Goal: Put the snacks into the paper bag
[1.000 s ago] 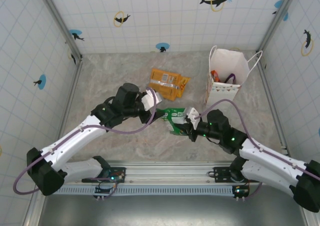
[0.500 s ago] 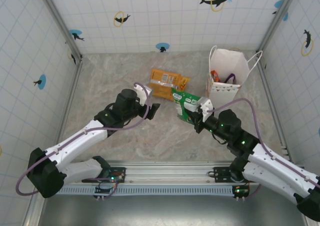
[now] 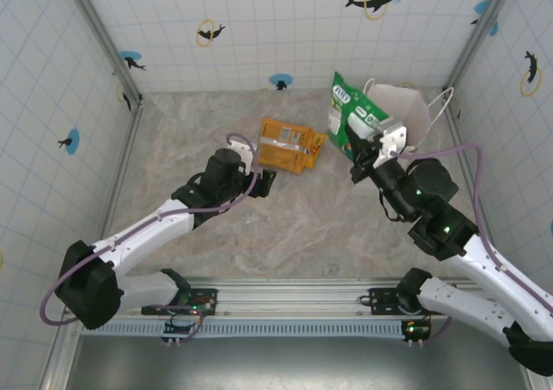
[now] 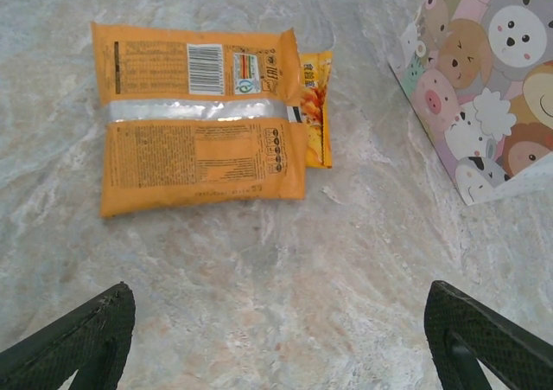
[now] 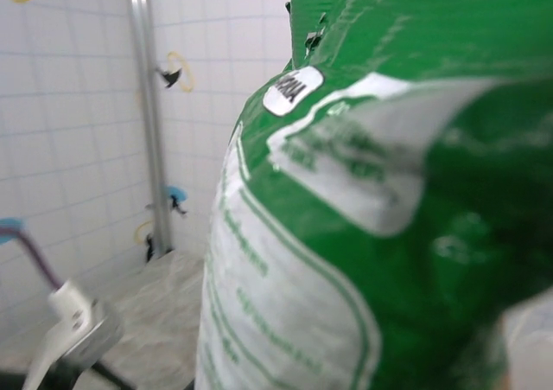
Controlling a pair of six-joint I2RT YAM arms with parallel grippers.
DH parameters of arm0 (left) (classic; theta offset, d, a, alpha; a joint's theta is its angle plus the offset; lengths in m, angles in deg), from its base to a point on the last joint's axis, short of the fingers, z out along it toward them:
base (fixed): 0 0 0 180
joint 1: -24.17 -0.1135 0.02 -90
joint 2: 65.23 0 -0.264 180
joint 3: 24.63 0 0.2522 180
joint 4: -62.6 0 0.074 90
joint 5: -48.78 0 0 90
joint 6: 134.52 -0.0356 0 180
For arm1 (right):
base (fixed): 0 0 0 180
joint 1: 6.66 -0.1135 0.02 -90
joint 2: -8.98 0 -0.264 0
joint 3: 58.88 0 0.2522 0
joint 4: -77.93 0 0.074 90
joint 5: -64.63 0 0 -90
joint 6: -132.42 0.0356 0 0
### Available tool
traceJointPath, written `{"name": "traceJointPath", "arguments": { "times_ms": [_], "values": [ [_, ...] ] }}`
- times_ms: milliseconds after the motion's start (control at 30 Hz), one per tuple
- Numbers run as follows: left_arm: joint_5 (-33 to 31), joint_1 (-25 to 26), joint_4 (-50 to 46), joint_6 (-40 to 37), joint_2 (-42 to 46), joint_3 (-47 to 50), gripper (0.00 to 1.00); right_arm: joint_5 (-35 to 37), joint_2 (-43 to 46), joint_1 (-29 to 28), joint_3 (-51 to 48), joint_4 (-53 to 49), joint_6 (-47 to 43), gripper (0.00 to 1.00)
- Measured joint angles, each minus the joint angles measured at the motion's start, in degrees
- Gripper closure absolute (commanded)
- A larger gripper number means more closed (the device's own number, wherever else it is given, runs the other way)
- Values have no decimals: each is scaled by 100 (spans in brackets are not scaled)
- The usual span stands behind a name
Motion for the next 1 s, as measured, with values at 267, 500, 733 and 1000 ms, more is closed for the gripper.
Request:
{"name": "traceJointPath", "arguments": {
  "times_ms": [267,500,733,1000],
  "values": [
    [92,0,9,13,-79,-2,13,603,-813,632,1021,17,-308,91],
    [173,0,9,13,-79,-2,13,577,-1268,1943,1222,-11,129,91],
    [192,0,7,13,-79,2,13,160,-1574,3154,1158,-184,859,89],
    [197,0,7,13,-79,9,13,-684,-1893,3779,549,-199,1421,86]
  ]
}}
